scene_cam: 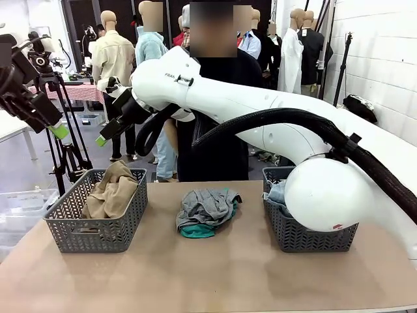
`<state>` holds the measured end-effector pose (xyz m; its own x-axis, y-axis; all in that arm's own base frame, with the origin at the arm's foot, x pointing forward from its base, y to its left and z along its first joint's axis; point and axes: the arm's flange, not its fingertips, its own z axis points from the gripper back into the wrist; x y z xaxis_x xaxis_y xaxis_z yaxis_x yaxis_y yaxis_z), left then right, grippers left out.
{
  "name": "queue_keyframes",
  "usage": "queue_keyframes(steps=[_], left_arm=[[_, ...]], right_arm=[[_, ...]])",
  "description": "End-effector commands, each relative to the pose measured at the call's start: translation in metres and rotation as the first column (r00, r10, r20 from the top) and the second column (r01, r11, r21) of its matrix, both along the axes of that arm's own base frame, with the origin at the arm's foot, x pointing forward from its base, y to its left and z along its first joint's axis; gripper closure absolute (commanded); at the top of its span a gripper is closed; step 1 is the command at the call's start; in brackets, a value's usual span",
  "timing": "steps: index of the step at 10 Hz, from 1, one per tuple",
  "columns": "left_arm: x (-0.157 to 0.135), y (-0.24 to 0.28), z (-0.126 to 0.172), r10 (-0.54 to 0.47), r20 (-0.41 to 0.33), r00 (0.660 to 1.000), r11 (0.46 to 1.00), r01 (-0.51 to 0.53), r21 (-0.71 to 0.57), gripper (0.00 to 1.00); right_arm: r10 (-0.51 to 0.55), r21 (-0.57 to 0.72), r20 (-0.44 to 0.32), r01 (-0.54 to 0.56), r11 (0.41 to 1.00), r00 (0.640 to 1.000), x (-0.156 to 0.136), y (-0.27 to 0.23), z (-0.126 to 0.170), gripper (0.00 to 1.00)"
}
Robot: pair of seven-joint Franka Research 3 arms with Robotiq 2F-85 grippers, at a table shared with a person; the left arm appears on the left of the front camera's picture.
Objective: Sort the tops and bottoms.
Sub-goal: Sort the clothes according to human instructions.
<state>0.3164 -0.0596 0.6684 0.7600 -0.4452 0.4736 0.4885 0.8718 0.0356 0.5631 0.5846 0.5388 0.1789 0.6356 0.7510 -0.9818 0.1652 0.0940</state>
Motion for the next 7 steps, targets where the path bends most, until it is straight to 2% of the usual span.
queue_keyframes(steps=[1, 7], left_arm=[[0.0003, 0.0011, 0.0026, 0.009, -0.003, 1.0, 1.0, -0.009, 0.006, 0.22], [0.0003, 0.0011, 0.0026, 0.009, -0.003, 1.0, 1.0, -0.009, 0.006, 0.22]], right_arm=[[0.002, -0.011, 0.006, -0.002, 1.0, 1.0, -0.0012, 0.0008, 0.0001, 0.0], [0.002, -0.011, 0.006, -0.002, 1.0, 1.0, -0.0012, 0.0008, 0.0001, 0.0]])
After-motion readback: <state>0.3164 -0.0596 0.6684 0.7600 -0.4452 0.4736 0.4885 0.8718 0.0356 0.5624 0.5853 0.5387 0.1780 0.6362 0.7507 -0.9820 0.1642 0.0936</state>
